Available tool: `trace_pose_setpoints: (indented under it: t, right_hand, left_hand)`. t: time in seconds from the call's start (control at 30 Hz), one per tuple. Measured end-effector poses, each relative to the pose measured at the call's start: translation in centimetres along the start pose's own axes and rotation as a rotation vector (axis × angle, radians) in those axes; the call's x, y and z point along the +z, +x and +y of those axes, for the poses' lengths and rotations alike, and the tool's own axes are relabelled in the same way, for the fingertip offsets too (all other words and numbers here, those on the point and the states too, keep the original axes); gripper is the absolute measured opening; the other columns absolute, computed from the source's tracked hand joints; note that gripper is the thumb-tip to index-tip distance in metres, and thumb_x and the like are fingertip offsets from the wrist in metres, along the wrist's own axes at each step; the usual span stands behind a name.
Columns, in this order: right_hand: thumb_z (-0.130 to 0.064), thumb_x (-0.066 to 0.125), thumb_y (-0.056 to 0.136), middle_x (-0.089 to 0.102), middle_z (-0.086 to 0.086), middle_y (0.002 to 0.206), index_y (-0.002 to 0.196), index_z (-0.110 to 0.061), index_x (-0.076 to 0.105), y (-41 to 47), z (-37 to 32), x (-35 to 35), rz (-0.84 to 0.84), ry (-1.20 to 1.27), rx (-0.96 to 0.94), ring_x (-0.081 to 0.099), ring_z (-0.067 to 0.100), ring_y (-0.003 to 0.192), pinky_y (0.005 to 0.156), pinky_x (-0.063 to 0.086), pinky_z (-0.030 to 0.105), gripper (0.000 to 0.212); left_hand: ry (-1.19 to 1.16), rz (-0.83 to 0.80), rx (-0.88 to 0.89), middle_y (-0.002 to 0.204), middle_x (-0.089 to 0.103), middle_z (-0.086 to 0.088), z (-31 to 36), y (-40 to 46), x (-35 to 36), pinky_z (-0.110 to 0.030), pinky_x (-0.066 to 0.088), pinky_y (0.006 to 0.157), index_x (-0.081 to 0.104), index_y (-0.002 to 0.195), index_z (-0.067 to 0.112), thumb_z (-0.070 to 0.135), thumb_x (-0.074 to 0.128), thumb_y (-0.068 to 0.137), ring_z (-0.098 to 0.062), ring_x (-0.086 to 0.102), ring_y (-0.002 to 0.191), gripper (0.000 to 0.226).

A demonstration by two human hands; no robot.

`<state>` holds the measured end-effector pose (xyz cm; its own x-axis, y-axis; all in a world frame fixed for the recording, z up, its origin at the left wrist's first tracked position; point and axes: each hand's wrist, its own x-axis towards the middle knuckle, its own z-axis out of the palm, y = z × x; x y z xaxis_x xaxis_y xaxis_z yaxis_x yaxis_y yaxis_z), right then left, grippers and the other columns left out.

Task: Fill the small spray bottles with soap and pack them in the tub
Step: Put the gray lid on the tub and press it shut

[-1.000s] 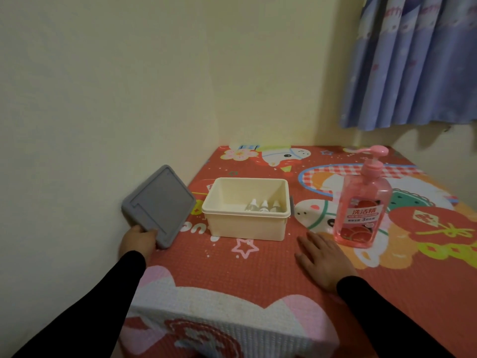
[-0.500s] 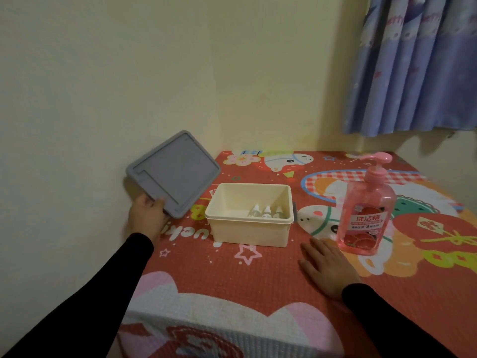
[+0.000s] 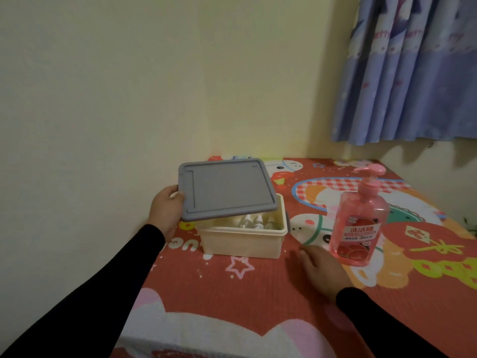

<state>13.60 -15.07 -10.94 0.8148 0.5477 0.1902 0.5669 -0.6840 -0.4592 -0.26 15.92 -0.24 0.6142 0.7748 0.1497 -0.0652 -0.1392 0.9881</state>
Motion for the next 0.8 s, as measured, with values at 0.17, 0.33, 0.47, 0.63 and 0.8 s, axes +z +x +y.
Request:
trace_pose_setpoints:
  t: [0.17,0.33,0.47,0.63,0.8]
  right_hand:
    - [-0.029,0.038,0.101,0.066,0.003,0.095,0.094,-0.015,0.062,1.9,-3.5,-2.5,0.235,0.413,0.100,0.059,0.022,0.087,0.069,0.041,0.030,0.029]
    - [-0.046,0.027,0.102,0.046,-0.013,0.130,0.140,-0.023,0.046,4.2,-6.3,-4.2,0.060,0.748,0.125,0.042,0.004,0.119,0.099,0.029,0.023,0.049]
    - [-0.076,0.026,0.086,0.034,-0.011,0.153,0.148,-0.032,0.033,6.8,-5.8,-2.9,-0.069,0.823,0.178,0.034,0.012,0.139,0.118,0.024,0.038,0.076]
    - [-0.093,0.023,0.068,0.019,-0.015,0.159,0.151,-0.038,0.020,7.6,-5.4,-1.5,-0.113,0.840,0.158,0.019,0.005,0.145,0.122,0.015,0.042,0.099]
    - [-0.068,0.014,0.090,0.024,-0.016,0.153,0.149,-0.035,0.024,6.8,-6.5,-1.2,-0.059,0.786,0.129,0.023,0.006,0.142,0.121,0.016,0.035,0.069]
  left_hand:
    - [0.046,-0.082,0.019,0.099,0.068,-0.008,0.3,0.2,1.9,-0.028,0.057,0.064,0.061,0.109,0.017,0.003,0.042,0.099,-0.020,0.066,0.080,0.026]
    - [0.086,-0.141,0.001,0.091,0.070,-0.002,-0.9,1.6,2.9,-0.038,0.055,0.080,0.066,0.091,0.017,0.004,0.041,0.100,-0.024,0.067,0.085,0.030]
    - [0.136,-0.160,0.007,0.093,0.071,-0.003,-1.4,2.0,3.4,-0.043,0.056,0.085,0.067,0.087,0.024,0.006,0.040,0.100,-0.028,0.068,0.092,0.035]
    - [0.313,-0.126,0.108,0.110,0.067,-0.006,-2.3,2.2,3.9,-0.042,0.052,0.091,0.062,0.117,0.014,0.012,0.039,0.099,-0.025,0.063,0.100,0.030]
    - [0.492,-0.106,0.121,0.106,0.064,-0.013,-3.4,2.4,4.3,-0.047,0.051,0.085,0.060,0.110,0.007,0.008,0.038,0.093,-0.034,0.059,0.097,0.028]
